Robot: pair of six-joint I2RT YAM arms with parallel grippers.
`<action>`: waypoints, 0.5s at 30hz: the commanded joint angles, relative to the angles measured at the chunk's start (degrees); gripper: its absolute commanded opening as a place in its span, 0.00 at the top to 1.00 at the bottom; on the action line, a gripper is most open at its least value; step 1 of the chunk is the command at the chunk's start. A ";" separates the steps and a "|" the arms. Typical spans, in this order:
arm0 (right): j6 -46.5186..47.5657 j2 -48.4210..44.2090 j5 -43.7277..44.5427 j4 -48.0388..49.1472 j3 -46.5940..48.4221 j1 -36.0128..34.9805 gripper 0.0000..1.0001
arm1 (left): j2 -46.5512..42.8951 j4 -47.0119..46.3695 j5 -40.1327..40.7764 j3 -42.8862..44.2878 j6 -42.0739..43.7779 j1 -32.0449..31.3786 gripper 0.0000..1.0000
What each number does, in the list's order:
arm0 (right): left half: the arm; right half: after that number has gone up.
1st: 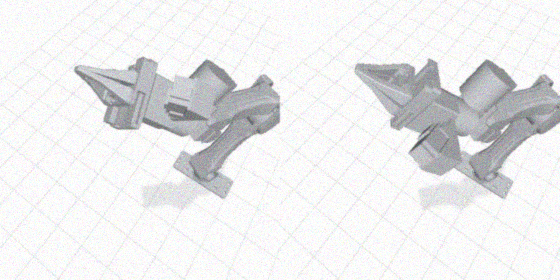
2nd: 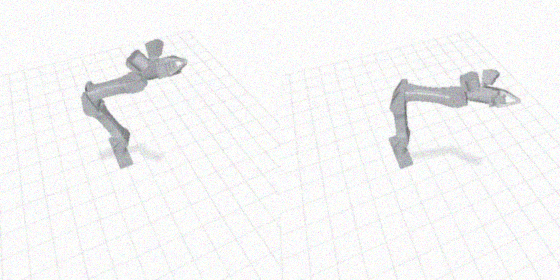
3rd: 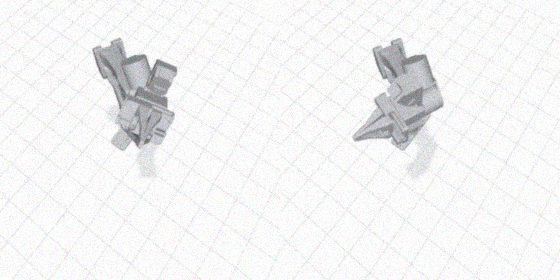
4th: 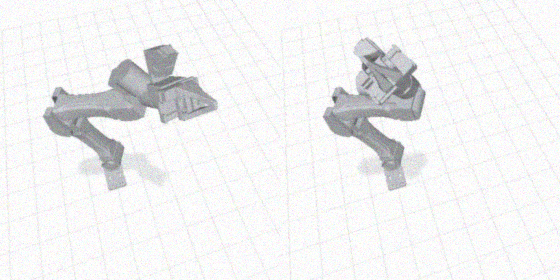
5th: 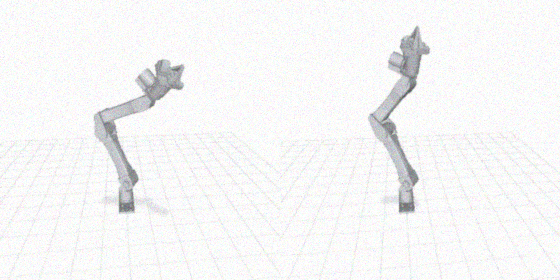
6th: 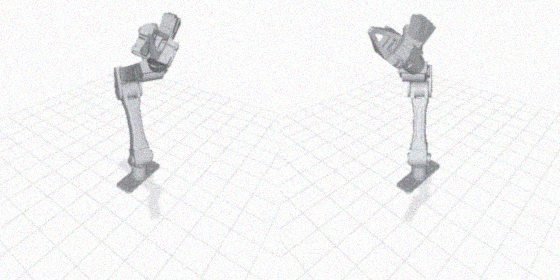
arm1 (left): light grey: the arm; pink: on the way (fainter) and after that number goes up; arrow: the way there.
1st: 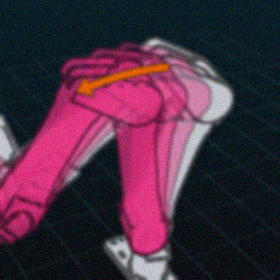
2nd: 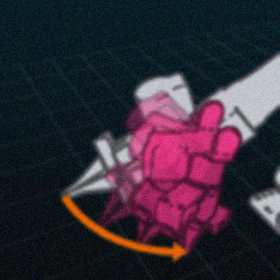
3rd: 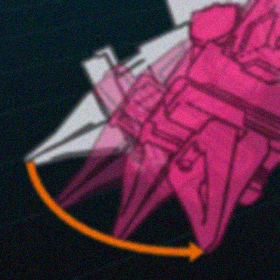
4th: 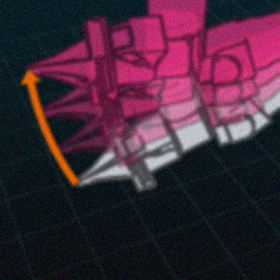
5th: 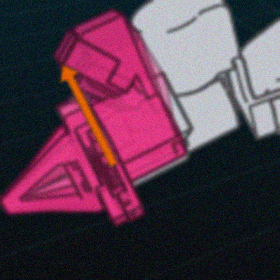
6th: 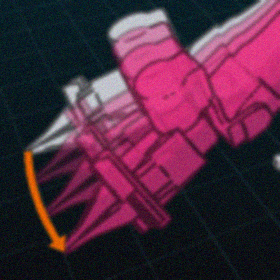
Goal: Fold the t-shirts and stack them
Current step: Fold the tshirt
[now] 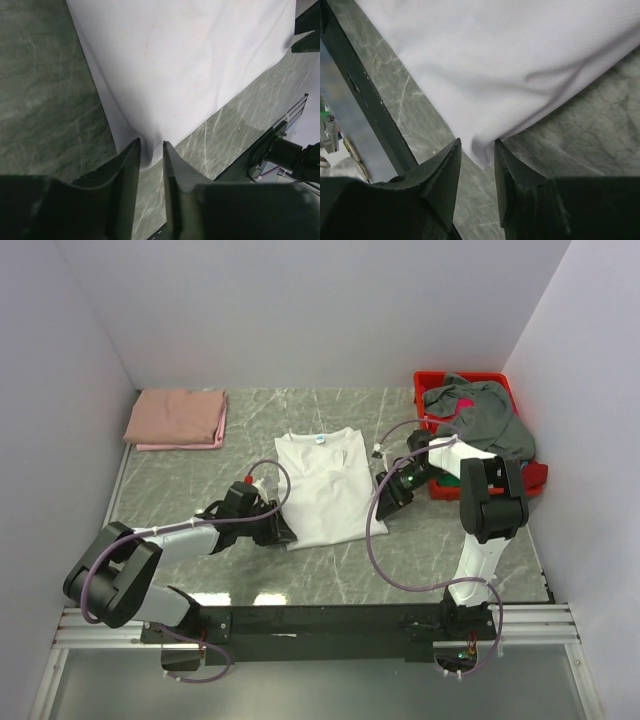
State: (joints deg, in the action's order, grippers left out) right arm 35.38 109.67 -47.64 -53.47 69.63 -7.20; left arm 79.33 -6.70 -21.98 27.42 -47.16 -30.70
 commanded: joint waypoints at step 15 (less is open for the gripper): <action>-4.44 0.10 9.50 6.72 16.40 0.26 0.52 | -4.98 12.24 12.92 15.29 16.11 4.76 0.43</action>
State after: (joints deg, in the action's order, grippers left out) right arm 29.02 109.69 -38.09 -46.61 78.63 -7.20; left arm 73.41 3.33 -12.86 37.95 -38.06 -27.62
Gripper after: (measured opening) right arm 0.468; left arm 0.560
